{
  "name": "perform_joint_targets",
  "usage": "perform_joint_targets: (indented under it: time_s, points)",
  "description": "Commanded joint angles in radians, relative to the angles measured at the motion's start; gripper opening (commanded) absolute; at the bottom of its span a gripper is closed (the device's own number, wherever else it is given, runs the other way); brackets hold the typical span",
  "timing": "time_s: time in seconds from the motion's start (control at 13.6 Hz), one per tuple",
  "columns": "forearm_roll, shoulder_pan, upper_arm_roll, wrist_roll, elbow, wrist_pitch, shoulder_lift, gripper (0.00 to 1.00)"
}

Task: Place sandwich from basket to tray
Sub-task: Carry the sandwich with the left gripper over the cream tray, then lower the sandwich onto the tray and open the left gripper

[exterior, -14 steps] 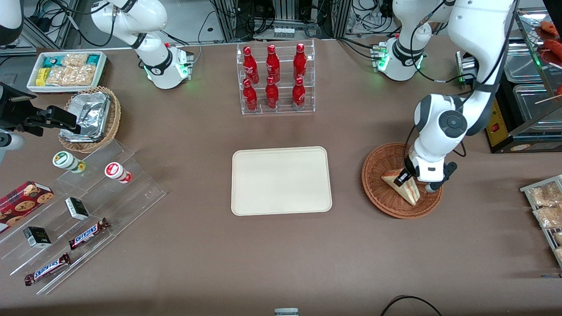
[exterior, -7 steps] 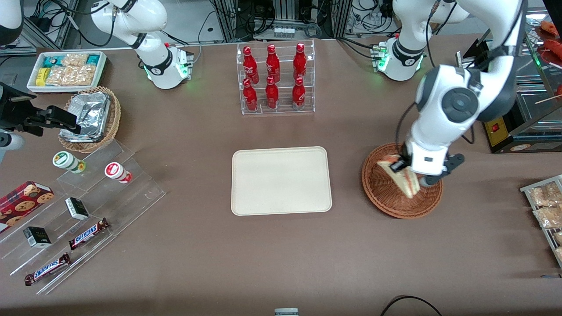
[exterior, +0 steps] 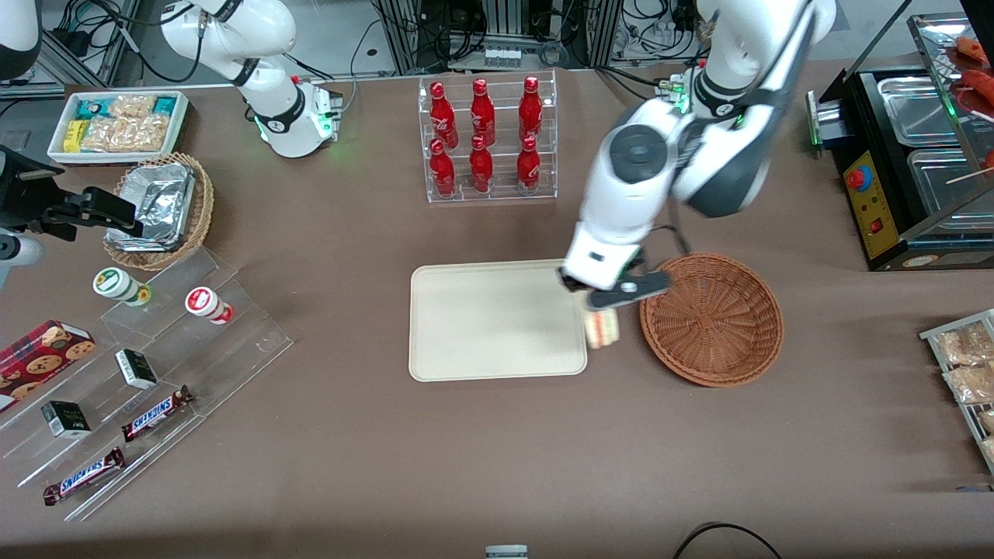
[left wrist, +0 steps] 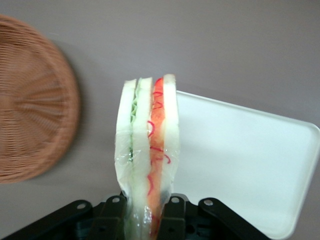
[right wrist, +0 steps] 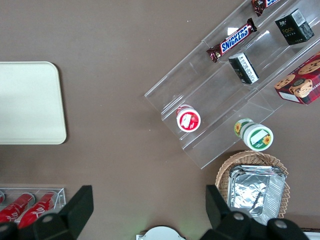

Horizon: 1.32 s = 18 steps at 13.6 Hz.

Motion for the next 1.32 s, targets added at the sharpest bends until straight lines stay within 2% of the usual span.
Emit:
perform_joint_targets:
  time_s: [0.0,0.29,0.66,0.88,1.1,1.25]
  points:
    - [-0.004,-0.021,-0.065,0.013,0.169,0.003,0.169,0.00]
    - [0.009,-0.039,-0.129,0.043,0.211,0.112,0.285,0.00]
    - [0.039,-0.085,-0.129,0.061,0.211,0.199,0.379,0.00]
    - [0.044,-0.088,-0.127,0.059,0.226,0.201,0.421,0.00]
    - [0.090,-0.097,-0.127,0.056,0.229,0.199,0.436,0.00]
    - [0.093,-0.098,-0.126,0.057,0.229,0.199,0.444,0.00]
